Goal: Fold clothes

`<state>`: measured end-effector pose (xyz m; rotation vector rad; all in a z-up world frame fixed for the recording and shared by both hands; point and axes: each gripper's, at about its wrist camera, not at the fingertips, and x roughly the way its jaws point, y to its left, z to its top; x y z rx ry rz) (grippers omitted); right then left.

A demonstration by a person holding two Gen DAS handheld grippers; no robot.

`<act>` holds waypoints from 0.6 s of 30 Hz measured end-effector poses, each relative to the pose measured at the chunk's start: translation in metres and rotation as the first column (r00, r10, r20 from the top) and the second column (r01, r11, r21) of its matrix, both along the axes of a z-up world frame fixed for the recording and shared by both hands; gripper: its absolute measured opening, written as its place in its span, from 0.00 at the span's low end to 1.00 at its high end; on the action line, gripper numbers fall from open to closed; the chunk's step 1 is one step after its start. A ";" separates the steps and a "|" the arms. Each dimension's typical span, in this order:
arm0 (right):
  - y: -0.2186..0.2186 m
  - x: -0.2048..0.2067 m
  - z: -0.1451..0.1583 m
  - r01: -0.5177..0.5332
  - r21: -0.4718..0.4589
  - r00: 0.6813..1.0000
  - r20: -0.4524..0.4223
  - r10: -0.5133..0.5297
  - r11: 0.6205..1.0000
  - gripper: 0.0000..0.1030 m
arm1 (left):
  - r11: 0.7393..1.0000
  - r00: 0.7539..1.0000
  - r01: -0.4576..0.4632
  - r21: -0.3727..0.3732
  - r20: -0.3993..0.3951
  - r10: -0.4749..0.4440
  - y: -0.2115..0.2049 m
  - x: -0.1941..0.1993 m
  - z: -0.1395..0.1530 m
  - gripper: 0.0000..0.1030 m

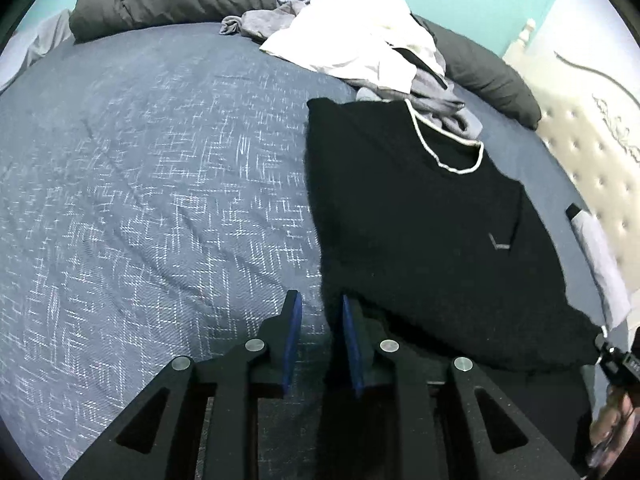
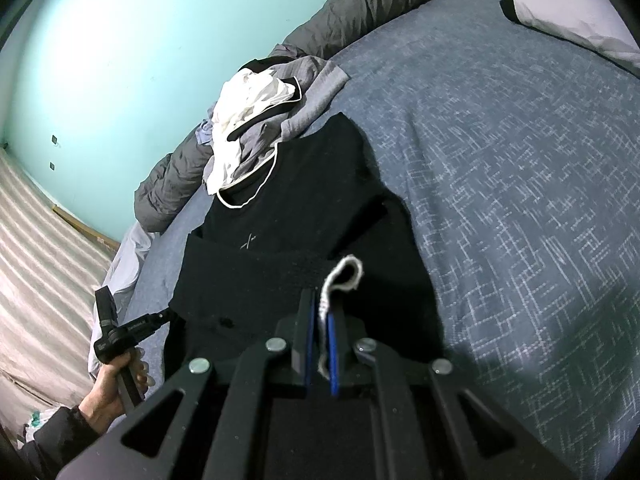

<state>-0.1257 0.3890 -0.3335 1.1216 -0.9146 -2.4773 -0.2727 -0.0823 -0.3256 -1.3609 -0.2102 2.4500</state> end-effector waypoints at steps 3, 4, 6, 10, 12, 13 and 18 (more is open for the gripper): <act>0.001 -0.001 0.000 0.000 -0.002 1.000 0.000 0.000 1.000 0.05 | 1.000 1.000 0.015 0.003 -0.012 -0.015 -0.002 0.006 0.002 0.23; 0.001 -0.001 0.000 0.000 -0.002 1.000 -0.001 0.000 1.000 0.05 | 1.000 1.000 0.018 0.008 -0.009 -0.018 -0.002 0.008 0.002 0.24; 0.000 -0.001 0.001 -0.002 -0.001 1.000 -0.005 0.002 1.000 0.05 | 0.999 1.000 0.027 0.035 -0.011 -0.026 -0.003 0.013 0.003 0.37; -0.001 -0.001 0.001 -0.002 -0.003 1.000 -0.004 0.002 1.000 0.05 | 0.997 0.998 0.061 0.040 -0.019 -0.060 0.004 0.019 0.004 0.43; 0.000 -0.001 0.001 -0.001 -0.004 1.000 -0.001 0.001 1.000 0.05 | 0.998 0.998 0.059 -0.003 -0.009 -0.059 0.007 0.017 -0.001 0.43; 0.000 -0.001 0.001 -0.001 -0.005 1.000 0.000 0.001 1.000 0.05 | 0.999 0.999 0.051 -0.008 -0.006 -0.051 0.006 0.015 -0.003 0.43; 0.000 -0.002 0.001 -0.002 -0.006 1.000 -0.003 0.002 1.000 0.05 | 0.999 1.000 0.003 -0.039 -0.010 -0.003 0.000 0.007 -0.008 0.43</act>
